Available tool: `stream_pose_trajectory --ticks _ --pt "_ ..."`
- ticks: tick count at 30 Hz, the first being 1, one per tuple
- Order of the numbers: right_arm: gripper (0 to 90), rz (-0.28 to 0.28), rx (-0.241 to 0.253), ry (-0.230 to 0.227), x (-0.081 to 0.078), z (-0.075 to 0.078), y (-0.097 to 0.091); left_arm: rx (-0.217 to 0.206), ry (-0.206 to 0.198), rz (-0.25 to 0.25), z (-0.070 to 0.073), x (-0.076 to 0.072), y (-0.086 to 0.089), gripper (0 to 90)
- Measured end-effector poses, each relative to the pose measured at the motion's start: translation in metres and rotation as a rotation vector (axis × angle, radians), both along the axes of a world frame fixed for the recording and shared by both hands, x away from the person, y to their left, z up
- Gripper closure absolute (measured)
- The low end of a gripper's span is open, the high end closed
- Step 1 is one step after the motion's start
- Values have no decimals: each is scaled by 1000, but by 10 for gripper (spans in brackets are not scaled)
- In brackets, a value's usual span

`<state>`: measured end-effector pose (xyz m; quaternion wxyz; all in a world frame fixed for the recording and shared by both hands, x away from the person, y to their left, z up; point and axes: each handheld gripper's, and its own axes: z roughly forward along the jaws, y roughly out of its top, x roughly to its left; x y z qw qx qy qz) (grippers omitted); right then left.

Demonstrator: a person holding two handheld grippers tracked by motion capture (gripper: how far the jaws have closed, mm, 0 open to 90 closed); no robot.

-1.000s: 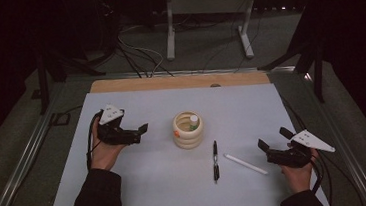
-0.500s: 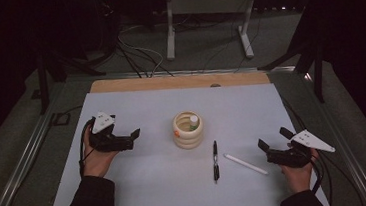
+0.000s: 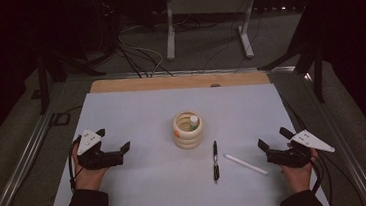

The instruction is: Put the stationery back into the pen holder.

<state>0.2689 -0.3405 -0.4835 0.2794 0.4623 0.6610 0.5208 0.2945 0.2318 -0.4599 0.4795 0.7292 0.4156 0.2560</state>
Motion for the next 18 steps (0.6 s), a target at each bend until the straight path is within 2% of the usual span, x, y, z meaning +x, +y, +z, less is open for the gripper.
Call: stream_pose_trajectory --ticks 7,14,18 --pt "2 -6 -3 -2 0 1 -1 -18 -6 10 -1 -9 5 2" --pt "2 -17 -1 -2 -1 1 -3 -11 -3 27 -5 -10 7 1" --pt "2 -31 -16 17 -1 0 -2 -14 -9 36 -5 -9 9 1"
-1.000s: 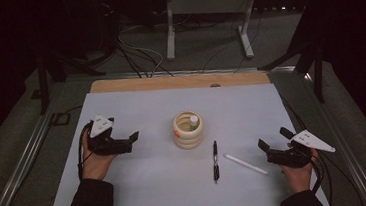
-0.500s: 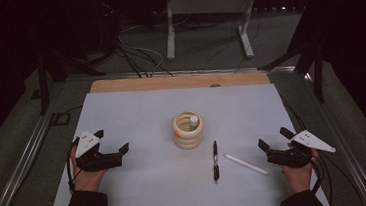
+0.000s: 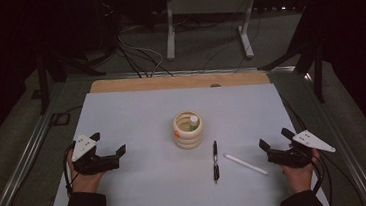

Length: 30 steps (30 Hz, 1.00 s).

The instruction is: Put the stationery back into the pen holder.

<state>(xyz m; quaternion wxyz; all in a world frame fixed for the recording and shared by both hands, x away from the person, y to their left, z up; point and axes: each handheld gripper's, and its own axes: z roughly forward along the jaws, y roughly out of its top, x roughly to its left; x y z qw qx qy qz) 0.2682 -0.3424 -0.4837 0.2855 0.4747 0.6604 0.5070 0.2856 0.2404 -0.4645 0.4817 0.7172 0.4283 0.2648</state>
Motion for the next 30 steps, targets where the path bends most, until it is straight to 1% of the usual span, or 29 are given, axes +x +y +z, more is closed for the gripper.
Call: stream_pose_trajectory --ticks 3,7,8,10,13,16,20,21,22,23,24,27,30 --pt "2 -13 3 2 -1 1 0 -2 1 -1 0 0 0 1" --pt "2 -25 36 10 -4 4 -4 -12 -3 1 1 0 1 1" --pt "2 -25 43 14 -4 5 -5 -9 -3 8 1 0 2 1" --pt "2 -18 49 18 -5 7 -5 -12 -2 9 1 0 2 1" --pt "2 15 49 34 -2 12 -3 -10 -2 6 1 -1 2 2" --pt "2 61 55 69 0 17 0 -1 2 1 0 -1 1 1" --pt "2 106 8 93 3 24 8 -7 -2 0 1 -1 1 1" --pt "2 114 -2 99 4 25 9 0 -3 0 1 -2 1 1" --pt "2 136 -16 116 6 27 12 0 -3 0 1 -2 1 1" --pt "2 161 -27 139 9 28 14 22 -3 -2 0 -2 0 1" --pt "2 176 -38 155 10 29 16 23 0 -4 0 -2 0 1" --pt "2 215 -99 200 15 31 24 22 -2 -3 0 -2 0 1" --pt "3 258 -136 247 20 32 31 24 -5 -1 0 -2 0 1"
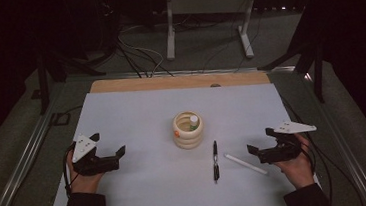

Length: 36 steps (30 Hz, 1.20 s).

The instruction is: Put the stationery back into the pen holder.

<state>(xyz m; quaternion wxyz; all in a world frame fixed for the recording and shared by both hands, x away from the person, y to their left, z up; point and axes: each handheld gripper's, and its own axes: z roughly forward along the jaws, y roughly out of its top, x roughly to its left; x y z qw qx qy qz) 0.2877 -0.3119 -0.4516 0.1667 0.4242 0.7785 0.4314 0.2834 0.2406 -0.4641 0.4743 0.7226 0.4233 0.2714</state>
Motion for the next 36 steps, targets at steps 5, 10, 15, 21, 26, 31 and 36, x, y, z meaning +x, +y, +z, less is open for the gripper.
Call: stream_pose_trajectory --ticks 5,10,15,21,26,31,36 --pt "3 74 -84 75 7 0 12 -9 -2 6 0 0 2 1" --pt "3 107 -148 110 13 0 23 -4 -1 4 0 0 2 2" --pt "3 122 -177 129 17 3 29 -7 -2 9 0 0 3 1" --pt "4 145 -231 164 22 3 35 -12 -5 16 1 -1 4 2" --pt "13 168 -274 189 26 2 42 -11 -1 14 1 0 5 1" --pt "27 192 -325 213 28 0 49 -13 -2 14 1 0 5 1" --pt "59 210 -350 239 31 -4 53 -11 2 14 0 0 5 2"
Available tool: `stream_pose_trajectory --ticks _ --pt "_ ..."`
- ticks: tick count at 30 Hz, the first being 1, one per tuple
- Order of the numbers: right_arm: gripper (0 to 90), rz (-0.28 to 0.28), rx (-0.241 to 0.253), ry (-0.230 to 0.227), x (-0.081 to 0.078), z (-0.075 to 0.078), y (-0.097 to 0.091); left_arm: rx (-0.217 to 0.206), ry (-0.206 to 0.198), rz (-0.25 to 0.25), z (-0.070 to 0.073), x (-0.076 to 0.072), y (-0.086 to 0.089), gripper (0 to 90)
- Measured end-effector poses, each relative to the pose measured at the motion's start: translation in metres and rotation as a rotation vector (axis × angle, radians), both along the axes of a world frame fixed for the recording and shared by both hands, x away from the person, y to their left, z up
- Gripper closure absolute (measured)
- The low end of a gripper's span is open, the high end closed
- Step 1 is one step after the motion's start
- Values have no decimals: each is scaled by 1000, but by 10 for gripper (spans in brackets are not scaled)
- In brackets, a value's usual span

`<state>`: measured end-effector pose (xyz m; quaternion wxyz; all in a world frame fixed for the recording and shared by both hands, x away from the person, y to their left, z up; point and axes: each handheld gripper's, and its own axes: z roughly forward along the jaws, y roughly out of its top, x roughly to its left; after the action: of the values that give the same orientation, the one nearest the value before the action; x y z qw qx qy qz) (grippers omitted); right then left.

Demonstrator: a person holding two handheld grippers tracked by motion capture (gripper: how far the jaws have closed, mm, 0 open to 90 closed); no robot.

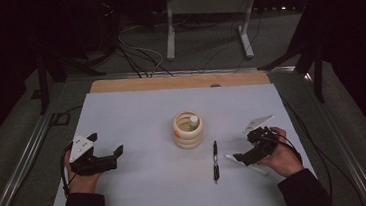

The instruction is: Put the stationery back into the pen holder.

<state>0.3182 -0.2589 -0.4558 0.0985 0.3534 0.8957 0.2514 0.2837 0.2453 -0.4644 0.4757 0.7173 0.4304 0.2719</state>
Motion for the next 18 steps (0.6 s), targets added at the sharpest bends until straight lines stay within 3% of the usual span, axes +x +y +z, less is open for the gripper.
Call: stream_pose_trajectory --ticks 3,7,8,10,18 --pt "94 19 -43 12 0 -3 3 4 2 -2 0 0 0 2" --pt "245 62 -101 25 -1 -5 7 3 1 -1 0 0 0 2" --pt "245 62 -101 25 -1 -5 7 3 1 -1 0 0 0 2" --pt "472 109 -114 59 -2 -7 9 4 3 0 -1 0 1 1" --pt "697 191 -220 117 -1 -19 20 6 9 1 -3 1 1 2"
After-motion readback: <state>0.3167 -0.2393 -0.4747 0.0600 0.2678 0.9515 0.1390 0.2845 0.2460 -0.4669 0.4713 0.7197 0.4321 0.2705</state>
